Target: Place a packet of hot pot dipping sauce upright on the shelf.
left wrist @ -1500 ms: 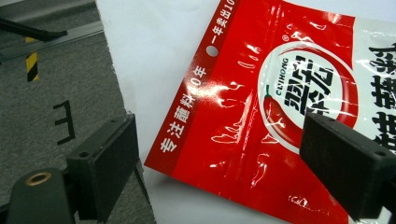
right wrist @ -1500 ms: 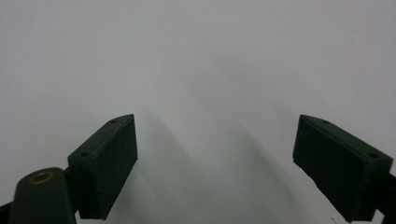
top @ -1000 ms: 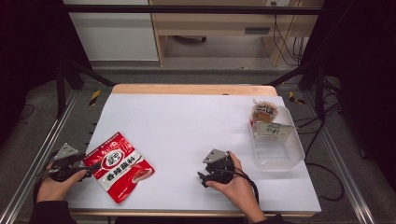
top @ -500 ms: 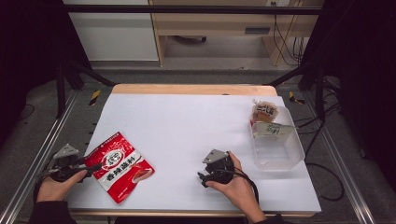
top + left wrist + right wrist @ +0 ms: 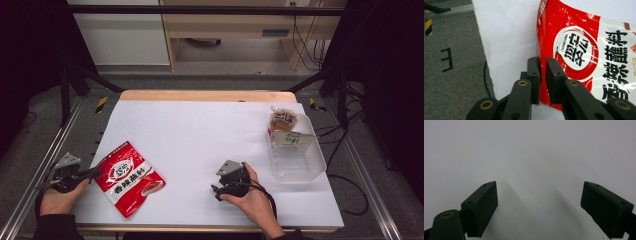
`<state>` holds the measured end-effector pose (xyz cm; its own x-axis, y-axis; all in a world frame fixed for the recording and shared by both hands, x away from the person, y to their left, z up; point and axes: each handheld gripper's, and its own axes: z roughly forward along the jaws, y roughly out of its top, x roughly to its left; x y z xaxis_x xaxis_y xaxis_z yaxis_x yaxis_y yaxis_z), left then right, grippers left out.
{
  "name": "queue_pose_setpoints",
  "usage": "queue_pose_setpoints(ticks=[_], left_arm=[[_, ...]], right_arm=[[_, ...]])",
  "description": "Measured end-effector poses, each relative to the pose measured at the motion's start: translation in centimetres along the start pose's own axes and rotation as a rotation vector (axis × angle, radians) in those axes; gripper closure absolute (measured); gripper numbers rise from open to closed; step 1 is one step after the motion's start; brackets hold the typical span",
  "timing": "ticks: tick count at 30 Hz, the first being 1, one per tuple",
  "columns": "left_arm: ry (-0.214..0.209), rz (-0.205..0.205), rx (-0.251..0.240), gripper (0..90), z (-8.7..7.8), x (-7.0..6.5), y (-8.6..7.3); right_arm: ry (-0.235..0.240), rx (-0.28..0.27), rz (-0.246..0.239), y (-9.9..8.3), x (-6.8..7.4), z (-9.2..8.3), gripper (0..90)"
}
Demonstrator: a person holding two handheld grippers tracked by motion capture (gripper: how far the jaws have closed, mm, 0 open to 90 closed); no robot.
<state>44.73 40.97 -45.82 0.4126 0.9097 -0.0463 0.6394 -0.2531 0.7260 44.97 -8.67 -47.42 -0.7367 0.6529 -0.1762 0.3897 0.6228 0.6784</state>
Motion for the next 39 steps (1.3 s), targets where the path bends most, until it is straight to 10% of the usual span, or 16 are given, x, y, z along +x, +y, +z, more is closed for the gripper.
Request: queue_pose_setpoints(ticks=[14, 39], left_arm=[[-0.007, 0.054, -0.055, 90.0, -1.0, -1.2, 1.1], [-0.103, 0.36, -0.117, 90.0, -0.4, -9.8, 9.5]], right_arm=[[-0.003, 0.008, -0.004, 0.0, 0.0, 0.0, 14.6], [-0.016, -0.031, -0.025, 2.3, -1.2, -2.2, 17.0]])
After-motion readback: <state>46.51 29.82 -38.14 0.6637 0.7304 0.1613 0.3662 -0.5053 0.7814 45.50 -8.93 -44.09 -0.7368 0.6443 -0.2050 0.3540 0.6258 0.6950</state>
